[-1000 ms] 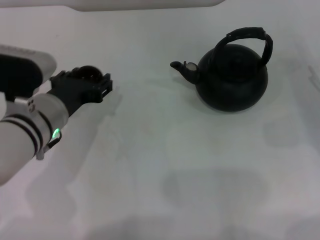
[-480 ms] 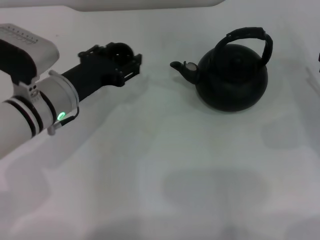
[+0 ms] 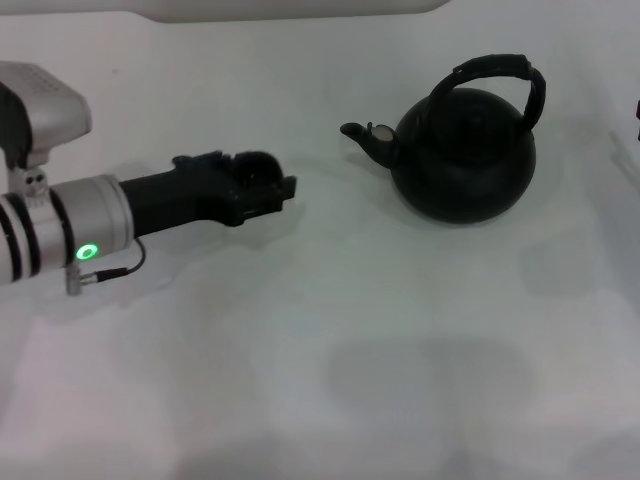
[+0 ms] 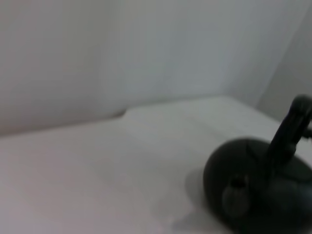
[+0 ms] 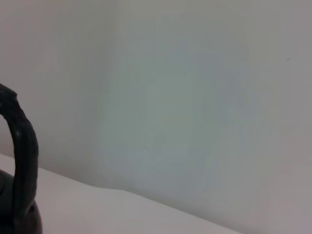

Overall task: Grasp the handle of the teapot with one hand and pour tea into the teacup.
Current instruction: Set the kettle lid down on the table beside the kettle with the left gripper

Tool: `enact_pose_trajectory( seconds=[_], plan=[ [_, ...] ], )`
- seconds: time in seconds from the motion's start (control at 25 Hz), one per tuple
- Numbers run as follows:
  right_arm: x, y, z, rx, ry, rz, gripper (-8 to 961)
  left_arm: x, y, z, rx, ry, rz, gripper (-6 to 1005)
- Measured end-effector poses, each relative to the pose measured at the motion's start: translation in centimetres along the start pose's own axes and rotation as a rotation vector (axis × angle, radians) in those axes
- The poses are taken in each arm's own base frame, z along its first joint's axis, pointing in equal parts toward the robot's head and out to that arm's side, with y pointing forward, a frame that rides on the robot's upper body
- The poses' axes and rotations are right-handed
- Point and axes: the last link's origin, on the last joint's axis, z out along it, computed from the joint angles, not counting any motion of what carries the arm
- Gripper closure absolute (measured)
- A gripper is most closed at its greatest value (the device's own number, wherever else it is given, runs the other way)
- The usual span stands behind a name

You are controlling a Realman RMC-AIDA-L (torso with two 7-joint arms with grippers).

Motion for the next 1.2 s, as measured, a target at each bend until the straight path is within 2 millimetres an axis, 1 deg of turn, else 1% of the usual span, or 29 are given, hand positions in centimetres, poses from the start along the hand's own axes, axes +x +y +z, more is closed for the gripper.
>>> enact_pose_trajectory(
  seconds=[0.2, 0.32, 0.4, 0.56, 0.68, 0.76, 0.84, 0.88, 0.92, 1.08, 1.2],
  plan=[
    [-0.1, 0.0, 0.1, -0.005, -0.002, -0.006, 137, -0.3, -1.1, -0.9, 0.02, -0.057, -0.007, 291],
    [-0.1, 0.1, 0.1, -0.008, -0.002, -0.008, 137, -0.2, -1.5, -0.9, 0.038, -0.072, 0.014, 292],
    [-0.1, 0.3, 0.2, -0.017, -0.002, -0.011, 137, 0.0, -1.7, -0.5, 0.047, -0.084, 0.034, 292],
    [-0.2, 0.7, 0.3, -0.038, -0.008, -0.016, 138, 0.7, -2.1, 0.8, 0.047, -0.108, 0.048, 292],
    [-0.3, 0.7, 0.2, -0.04, -0.015, -0.016, 138, 1.4, -2.3, 2.2, 0.033, -0.128, 0.035, 292],
    [-0.4, 0.7, 0.2, -0.042, -0.02, -0.016, 137, 1.8, -2.2, 3.2, 0.017, -0.147, 0.041, 292],
    [-0.4, 0.8, 0.2, -0.043, -0.025, -0.016, 137, 1.8, -2.2, 3.2, 0.017, -0.147, 0.041, 292],
    [-0.4, 0.8, 0.1, -0.043, -0.026, -0.016, 137, 2.1, -2.0, 3.7, 0.009, -0.156, 0.048, 292],
    [-0.4, 0.8, 0.1, -0.043, -0.026, -0.015, 137, 2.4, -1.8, 4.6, 0.002, -0.178, 0.055, 292],
    [-0.4, 0.7, 0.1, -0.041, -0.028, -0.014, 138, 3.2, -1.7, 5.5, -0.005, -0.194, 0.055, 292],
    [-0.5, 0.8, 0.1, -0.039, -0.034, -0.011, 138, 3.3, -1.5, 6.2, -0.008, -0.218, 0.06, 293]
  ],
)
